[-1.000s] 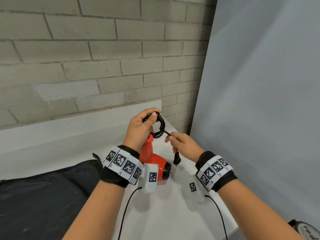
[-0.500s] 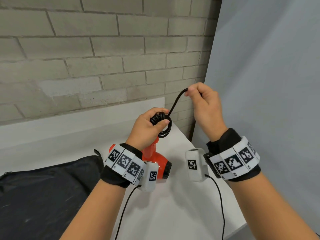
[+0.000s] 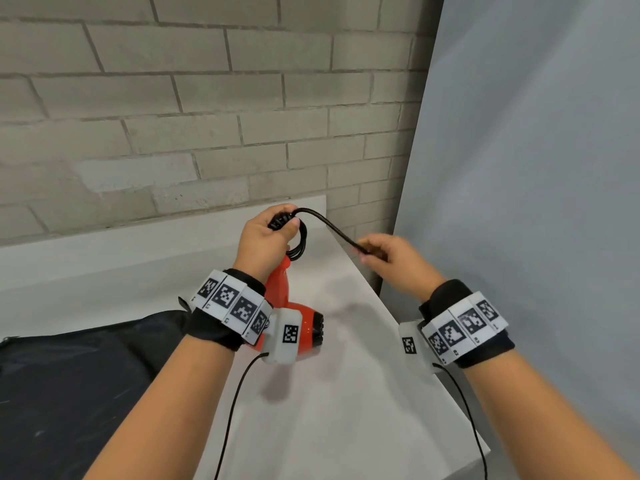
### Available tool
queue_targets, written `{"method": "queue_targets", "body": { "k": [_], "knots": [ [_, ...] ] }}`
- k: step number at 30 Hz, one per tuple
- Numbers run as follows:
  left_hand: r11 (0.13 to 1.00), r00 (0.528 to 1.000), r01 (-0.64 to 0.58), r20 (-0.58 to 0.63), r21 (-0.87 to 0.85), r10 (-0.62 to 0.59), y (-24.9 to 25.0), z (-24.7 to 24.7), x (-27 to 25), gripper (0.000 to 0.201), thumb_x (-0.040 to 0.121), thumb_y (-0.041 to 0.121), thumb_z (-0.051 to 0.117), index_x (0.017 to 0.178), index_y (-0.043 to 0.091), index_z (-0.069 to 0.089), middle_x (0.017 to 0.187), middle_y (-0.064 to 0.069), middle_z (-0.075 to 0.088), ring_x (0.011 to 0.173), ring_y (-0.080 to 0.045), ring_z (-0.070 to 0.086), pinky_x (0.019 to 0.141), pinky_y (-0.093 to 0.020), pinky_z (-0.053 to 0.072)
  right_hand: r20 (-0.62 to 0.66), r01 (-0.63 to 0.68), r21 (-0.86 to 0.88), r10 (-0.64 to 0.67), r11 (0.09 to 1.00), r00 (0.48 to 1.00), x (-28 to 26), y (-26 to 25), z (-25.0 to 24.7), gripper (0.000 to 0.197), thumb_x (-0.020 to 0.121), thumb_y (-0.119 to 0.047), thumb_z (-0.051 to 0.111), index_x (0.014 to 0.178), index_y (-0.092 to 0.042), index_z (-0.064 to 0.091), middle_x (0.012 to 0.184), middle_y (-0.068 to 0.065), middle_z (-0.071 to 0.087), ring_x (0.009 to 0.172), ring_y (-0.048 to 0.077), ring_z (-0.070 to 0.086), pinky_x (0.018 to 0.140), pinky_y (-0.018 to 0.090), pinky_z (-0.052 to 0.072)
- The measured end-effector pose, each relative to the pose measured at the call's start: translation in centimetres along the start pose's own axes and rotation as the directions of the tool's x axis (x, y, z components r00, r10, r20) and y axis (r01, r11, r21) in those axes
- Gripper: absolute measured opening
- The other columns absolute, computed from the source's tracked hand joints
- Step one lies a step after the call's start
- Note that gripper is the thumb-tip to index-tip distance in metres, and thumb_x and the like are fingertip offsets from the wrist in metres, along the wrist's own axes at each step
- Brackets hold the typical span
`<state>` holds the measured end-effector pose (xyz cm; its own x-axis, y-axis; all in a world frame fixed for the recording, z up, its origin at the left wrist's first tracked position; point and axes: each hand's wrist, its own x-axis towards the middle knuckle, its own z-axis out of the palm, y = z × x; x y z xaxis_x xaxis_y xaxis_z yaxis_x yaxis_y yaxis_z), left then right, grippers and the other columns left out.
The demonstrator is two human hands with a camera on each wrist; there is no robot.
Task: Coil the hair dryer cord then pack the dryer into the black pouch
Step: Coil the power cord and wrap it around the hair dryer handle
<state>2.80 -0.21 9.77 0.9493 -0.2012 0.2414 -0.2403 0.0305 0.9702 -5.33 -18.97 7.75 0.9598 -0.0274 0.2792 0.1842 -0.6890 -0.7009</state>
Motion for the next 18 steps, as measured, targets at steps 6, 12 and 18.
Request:
{"method": "queue_targets", "body": {
  "k": [6,12,18],
  "knots": [
    [1.0,1.0,0.027,-0.005,0.002,-0.027,-0.1,0.9,0.8,0.011,0.088,0.012,0.055,0.095,0.018,0.06,0.078,0.009,0.057,0.071,-0.004,0.053,0.061,-0.021,0.048,-0.211,-0.093,0.063,0.104,0.994,0.972,0.5,1.5,0.7,0.021,0.084,0.005,0.055,0.077,-0.014,0.061,0.073,-0.009,0.051,0.065,0.006,0.052,0.063,0.013,0.04],
    [0.999,0.998,0.012,0.064,-0.031,-0.01,-0.2,1.7,0.8,0.019,0.091,0.017,0.05,0.105,0.01,0.061,0.08,0.008,0.059,0.066,0.007,0.056,0.057,0.001,0.038,-0.27,0.175,0.535,-0.029,0.826,0.962,1.8,-3.7,1.8,0.03,0.083,0.009,0.056,0.076,-0.02,0.053,0.073,-0.003,0.055,0.073,0.013,0.059,0.067,0.02,0.054],
    [0.994,0.983,0.068,0.177,-0.084,-0.052,0.0,1.9,0.5,0.024,0.091,0.015,0.049,0.111,0.007,0.059,0.086,0.0,0.062,0.077,-0.007,0.059,0.068,-0.011,0.049,-0.393,0.159,0.151,-0.088,0.976,0.915,2.7,-4.4,4.3,0.006,0.082,-0.001,0.06,0.081,-0.006,0.058,0.081,-0.001,0.051,0.067,0.002,0.05,0.064,0.005,0.044]
  ]
}}
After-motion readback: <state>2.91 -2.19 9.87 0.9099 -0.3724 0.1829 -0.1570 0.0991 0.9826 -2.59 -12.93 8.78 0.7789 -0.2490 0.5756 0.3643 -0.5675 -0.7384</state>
